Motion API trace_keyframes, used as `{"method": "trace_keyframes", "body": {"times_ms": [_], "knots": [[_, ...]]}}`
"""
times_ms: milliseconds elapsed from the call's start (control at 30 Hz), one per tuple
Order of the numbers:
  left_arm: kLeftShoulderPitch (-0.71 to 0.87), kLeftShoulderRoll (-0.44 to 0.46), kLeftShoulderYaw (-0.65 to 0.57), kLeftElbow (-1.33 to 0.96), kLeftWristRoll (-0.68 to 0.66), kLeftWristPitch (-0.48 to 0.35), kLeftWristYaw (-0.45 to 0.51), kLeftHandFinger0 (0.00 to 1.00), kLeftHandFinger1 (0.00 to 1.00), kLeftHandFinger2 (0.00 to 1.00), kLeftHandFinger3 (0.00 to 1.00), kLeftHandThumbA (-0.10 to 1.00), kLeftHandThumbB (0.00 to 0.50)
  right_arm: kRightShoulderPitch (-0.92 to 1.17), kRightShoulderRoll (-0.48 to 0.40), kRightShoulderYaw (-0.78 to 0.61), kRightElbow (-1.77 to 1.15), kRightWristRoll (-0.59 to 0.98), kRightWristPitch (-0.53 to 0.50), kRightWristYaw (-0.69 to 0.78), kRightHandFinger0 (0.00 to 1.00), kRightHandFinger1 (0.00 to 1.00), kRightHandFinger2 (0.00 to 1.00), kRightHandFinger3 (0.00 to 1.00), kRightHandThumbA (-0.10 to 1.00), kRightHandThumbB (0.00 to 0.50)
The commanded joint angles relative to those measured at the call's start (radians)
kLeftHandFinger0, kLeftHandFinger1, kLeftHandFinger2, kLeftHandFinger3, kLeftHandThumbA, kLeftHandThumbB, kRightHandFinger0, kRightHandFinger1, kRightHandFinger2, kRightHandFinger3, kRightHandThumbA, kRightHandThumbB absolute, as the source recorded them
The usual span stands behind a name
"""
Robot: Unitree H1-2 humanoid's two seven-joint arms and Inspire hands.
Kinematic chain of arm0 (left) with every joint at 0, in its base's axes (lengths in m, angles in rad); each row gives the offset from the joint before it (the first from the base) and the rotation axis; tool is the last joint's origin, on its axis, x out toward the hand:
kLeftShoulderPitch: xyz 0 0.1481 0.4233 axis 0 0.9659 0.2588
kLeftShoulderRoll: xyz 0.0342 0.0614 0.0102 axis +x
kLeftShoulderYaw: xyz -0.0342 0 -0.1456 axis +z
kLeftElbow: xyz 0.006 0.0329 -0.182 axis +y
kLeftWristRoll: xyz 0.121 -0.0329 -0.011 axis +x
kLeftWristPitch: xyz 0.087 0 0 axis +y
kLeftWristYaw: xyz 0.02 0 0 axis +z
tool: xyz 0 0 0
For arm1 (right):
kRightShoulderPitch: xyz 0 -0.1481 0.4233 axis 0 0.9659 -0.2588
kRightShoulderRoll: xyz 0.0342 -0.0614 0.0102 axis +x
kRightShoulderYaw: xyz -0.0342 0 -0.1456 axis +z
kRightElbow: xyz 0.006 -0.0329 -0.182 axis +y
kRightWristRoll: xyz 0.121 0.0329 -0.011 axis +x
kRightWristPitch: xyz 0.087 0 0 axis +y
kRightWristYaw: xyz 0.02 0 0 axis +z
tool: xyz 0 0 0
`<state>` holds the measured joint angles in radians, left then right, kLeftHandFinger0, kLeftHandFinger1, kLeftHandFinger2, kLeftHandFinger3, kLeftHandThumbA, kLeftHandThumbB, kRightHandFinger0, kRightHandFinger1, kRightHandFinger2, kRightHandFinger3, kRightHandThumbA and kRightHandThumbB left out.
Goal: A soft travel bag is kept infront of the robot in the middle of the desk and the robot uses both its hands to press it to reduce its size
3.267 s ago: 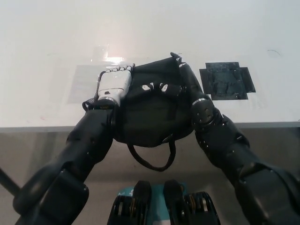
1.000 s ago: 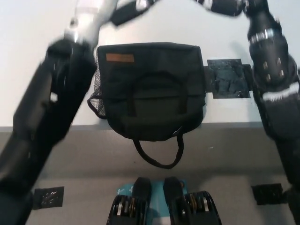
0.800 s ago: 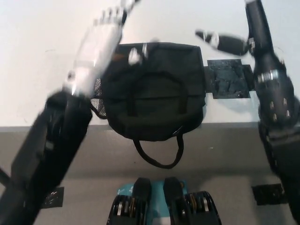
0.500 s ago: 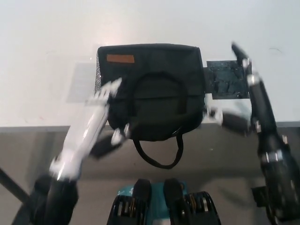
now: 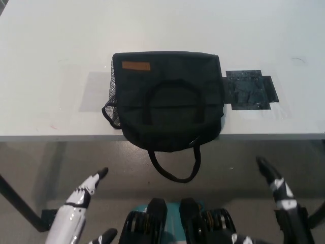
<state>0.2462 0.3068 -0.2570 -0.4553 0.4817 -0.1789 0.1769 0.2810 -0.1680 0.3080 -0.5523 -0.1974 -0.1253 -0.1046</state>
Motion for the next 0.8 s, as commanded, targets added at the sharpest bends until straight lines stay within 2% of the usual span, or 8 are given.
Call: {"method": "trace_keyframes", "body": {"times_ms": [0,33,67,100,133,200,467,767], "knots": [[0.033,-0.042,-0.06,0.203,-0.138,-0.291,0.262,1.0,1.0,1.0,1.0,1.0,0.206,0.055,0.012,-0.013,0.176,0.048,-0.342,-0.023,1.0,1.0,1.0,1.0,1.0,0.176],[0.038,-0.049,-0.065,0.245,-0.159,-0.291,0.243,1.0,1.0,1.0,1.0,1.0,0.22,0.052,0.003,-0.013,0.233,0.061,-0.345,-0.026,1.0,1.0,1.0,1.0,1.0,0.148],[0.045,-0.05,-0.064,0.279,-0.18,-0.291,0.201,1.0,1.0,1.0,1.0,1.0,0.208,0.04,-0.005,-0.014,0.297,0.054,-0.345,-0.042,1.0,1.0,1.0,1.0,1.0,0.126],[0.053,-0.056,-0.056,0.293,-0.215,-0.291,0.152,1.0,1.0,1.0,1.0,1.0,0.229,0.031,-0.001,-0.021,0.337,0.063,-0.345,-0.047,1.0,1.0,1.0,1.0,1.0,0.156],[0.059,-0.06,-0.051,0.311,-0.229,-0.291,0.12,1.0,1.0,1.0,1.0,1.0,0.218,0.023,0.0,-0.027,0.381,0.068,-0.345,-0.053,1.0,1.0,1.0,1.0,1.0,0.178],[0.077,-0.077,-0.028,0.346,-0.285,-0.284,0.035,1.0,1.0,1.0,1.0,1.0,0.235,0.011,0.011,-0.045,0.454,0.082,-0.345,-0.045,1.0,1.0,1.0,1.0,1.0,0.223],[0.055,-0.098,0.012,0.405,-0.289,-0.245,-0.018,1.0,1.0,1.0,1.0,1.0,0.223,-0.034,0.011,-0.037,0.55,0.074,-0.345,-0.033,1.0,1.0,1.0,1.0,1.0,0.223],[0.076,-0.116,0.027,0.382,-0.266,-0.197,-0.05,1.0,1.0,1.0,1.0,1.0,0.256,-0.027,0.012,-0.031,0.532,0.046,-0.345,-0.015,1.0,1.0,1.0,1.0,1.0,0.216]]}}
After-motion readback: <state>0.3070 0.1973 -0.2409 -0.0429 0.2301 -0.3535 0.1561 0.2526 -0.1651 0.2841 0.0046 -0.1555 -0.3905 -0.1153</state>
